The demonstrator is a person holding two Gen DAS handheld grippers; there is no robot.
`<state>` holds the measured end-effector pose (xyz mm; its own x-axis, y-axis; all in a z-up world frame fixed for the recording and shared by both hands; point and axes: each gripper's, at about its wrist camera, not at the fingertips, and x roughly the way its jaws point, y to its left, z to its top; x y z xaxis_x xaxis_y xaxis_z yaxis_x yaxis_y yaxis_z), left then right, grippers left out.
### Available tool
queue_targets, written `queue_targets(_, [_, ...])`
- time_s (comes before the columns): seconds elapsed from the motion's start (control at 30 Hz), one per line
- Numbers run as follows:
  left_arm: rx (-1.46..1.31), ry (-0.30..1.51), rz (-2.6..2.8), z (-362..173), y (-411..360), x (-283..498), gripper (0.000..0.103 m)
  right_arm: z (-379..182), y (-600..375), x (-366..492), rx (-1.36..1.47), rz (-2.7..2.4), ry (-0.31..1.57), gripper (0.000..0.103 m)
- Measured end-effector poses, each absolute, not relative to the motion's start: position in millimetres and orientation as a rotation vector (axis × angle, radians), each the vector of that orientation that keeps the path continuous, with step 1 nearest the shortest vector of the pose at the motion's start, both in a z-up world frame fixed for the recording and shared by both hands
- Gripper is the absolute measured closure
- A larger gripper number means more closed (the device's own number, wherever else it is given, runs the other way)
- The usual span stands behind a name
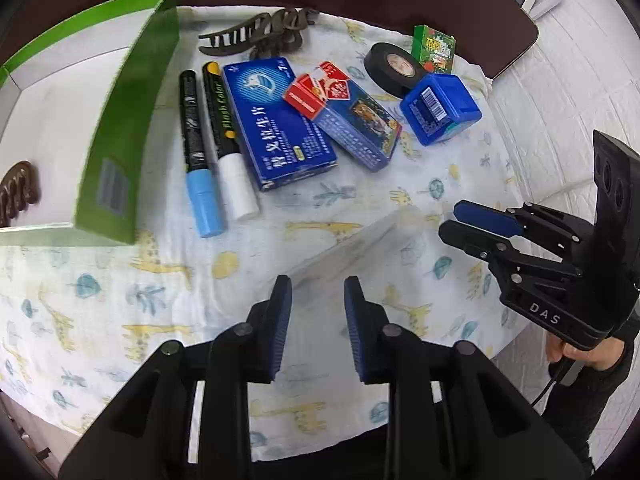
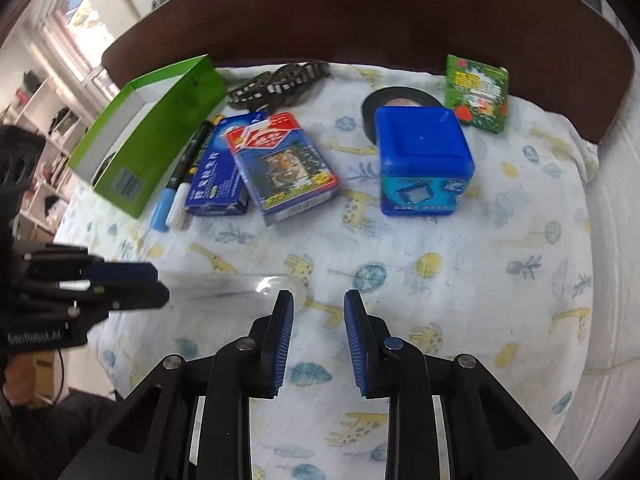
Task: Organize rigid objects
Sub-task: 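Close the right tool around the clear plastic tube, then lift the tube with the right tool and carry it into the green box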
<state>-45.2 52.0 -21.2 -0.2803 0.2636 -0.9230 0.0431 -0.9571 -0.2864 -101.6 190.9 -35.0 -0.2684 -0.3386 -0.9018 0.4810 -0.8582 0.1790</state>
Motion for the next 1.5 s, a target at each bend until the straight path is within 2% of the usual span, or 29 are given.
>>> queue_targets(0.07, [-1.790, -0.326, 2.410, -19.4, 44.8, -38.0, 0.057, -33.5, 181.2, -95.7, 1.435, -2.082, 0.246, 0.072])
queue_targets(0.13, [-1.805, -0.317, 2.401, -25.7, 44.2, -37.3, 0.053, -37.1, 174.5, -95.9, 1.446, -2.057, 0.299, 0.065])
queue_targets(0.33, [-1.912, -0.402, 2.287, -49.4, 39.1, -36.2, 0.054, -50.1, 160.2, -104.2, 1.470, -1.981, 0.372, 0.064])
queue_targets(0.4, [-1.886, -0.307, 2.311, -47.1, 44.2, -34.4, 0.054, -48.4, 153.2, -98.0, 1.420, -1.963, 0.509, 0.063])
queue_targets(0.47, [-1.857, -0.217, 2.303, -47.3, 53.1, -35.5, 0.053, -50.7, 147.0, -93.5, 1.403, -1.909, 0.624, 0.051])
queue_targets(0.5, [-1.851, -0.168, 2.304, -48.4, 57.2, -36.8, 0.053, -52.9, 143.8, -93.9, 1.409, -1.879, 0.652, 0.049])
queue_targets(0.63, [-1.822, -0.042, 2.309, -54.1, 70.5, -42.4, 0.054, -60.0, 130.7, -94.0, 1.396, -1.811, 0.736, 0.049])
queue_targets(0.73, [-1.791, 0.076, 2.361, -55.8, 77.9, -44.9, 0.055, -60.3, 122.5, -93.5, 1.360, -1.830, 0.725, 0.049])
queue_targets(1.13, [-1.729, 0.100, 2.387, -51.7, 75.1, -38.7, 0.055, -46.7, 125.2, -78.2, 1.323, -1.934, 0.693, 0.050])
queue_targets(1.33, [-1.667, 0.121, 2.439, -32.2, 69.1, -33.7, 0.055, -33.6, 127.5, -74.2, 1.295, -1.968, 0.678, 0.050])
queue_targets(1.37, [-1.648, 0.112, 2.450, -26.9, 66.5, -33.5, 0.073, -29.6, 126.5, -74.1, 1.284, -1.977, 0.680, 0.050])
queue_targets(1.4, [-1.636, 0.088, 2.432, -23.1, 69.6, -31.1, 0.084, -25.1, 125.0, -73.8, 1.273, -1.987, 0.678, 0.050])
queue_targets(1.43, [-1.632, 0.074, 2.420, -15.9, 69.2, -35.5, 0.087, -21.1, 127.5, -73.9, 1.264, -1.987, 0.660, 0.052])
queue_targets(1.5, [-1.592, 0.113, 2.449, -5.9, 72.7, -32.4, 0.084, -6.4, 120.9, -73.9, 1.215, -1.982, 0.622, 0.055])
